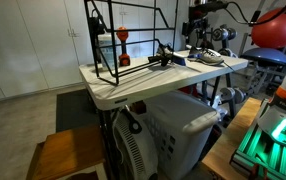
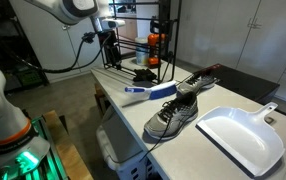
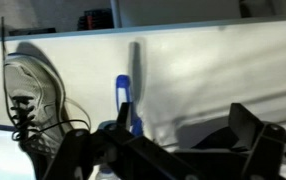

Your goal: Place the left trainer on the middle shelf of the shoe rack

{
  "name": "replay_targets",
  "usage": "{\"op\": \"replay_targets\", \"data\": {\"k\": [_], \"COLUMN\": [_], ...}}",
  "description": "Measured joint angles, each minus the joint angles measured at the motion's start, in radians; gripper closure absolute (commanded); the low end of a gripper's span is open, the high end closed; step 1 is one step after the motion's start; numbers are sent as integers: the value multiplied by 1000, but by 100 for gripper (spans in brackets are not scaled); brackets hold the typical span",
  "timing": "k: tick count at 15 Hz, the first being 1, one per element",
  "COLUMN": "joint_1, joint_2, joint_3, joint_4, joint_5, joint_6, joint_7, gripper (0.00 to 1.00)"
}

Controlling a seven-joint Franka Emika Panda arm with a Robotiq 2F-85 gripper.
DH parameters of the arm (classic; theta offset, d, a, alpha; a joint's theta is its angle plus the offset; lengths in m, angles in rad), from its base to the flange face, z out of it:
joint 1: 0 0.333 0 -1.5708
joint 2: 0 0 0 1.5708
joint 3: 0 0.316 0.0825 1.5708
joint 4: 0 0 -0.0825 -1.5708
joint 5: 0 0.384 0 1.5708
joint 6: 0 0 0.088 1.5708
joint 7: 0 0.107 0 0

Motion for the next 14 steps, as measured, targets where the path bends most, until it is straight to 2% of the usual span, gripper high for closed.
{"op": "replay_targets", "data": {"k": [4,7,11,14], "joint_1": [-73,-108,-115,-115], "joint_2": [9,45,150,234], "joint_3": [-109,-209,-327,-352], "joint_4": [35,67,156,232], "joint_5": [-76,-76,-8,60], "joint_6": [10,66,89,89], "joint_7": [-119,-262,-494,-529], "gripper": [0,0,0,0]}}
